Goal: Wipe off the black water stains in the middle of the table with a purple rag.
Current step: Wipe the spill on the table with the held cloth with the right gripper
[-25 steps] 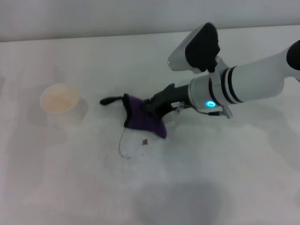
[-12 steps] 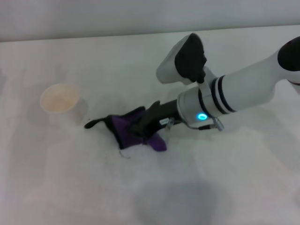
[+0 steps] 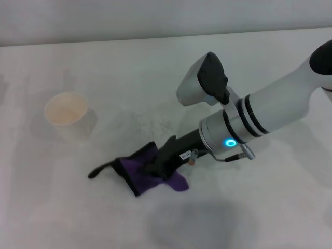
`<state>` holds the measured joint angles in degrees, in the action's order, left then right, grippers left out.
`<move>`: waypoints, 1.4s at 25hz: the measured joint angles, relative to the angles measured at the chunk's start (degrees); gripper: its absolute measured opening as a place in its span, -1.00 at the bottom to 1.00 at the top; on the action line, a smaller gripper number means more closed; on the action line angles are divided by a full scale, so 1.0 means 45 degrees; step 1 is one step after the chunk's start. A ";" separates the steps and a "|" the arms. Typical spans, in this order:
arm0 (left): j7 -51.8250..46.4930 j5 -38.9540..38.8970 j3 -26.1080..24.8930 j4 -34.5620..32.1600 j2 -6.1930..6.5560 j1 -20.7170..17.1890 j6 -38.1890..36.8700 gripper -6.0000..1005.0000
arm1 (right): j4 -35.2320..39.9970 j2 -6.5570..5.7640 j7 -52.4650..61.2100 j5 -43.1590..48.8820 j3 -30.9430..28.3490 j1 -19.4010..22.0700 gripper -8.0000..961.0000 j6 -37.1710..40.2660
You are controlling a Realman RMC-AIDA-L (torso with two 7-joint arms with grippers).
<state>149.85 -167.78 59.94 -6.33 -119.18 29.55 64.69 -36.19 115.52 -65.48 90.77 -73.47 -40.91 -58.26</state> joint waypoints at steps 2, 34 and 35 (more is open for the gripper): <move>0.0008 0.0000 0.0000 0.0000 0.0000 0.0009 0.0000 0.74 | 0.0434 -0.0006 0.0000 0.0037 0.0033 -0.0264 -0.81 -0.0222; -0.0016 0.0019 0.0000 0.0001 -0.0017 -0.0180 0.0003 0.74 | 0.0935 -0.0150 -0.0974 -0.0115 -0.1436 0.0018 -0.78 0.4257; -0.0015 0.0019 0.0000 0.0002 -0.0012 -0.0180 0.0002 0.74 | 0.0923 -0.0170 -0.0975 0.0090 -0.1730 0.0097 -0.77 0.4256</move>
<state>149.78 -167.70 59.94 -6.32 -119.23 28.74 64.69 -32.03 114.75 -69.87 91.17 -81.26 -40.47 -39.11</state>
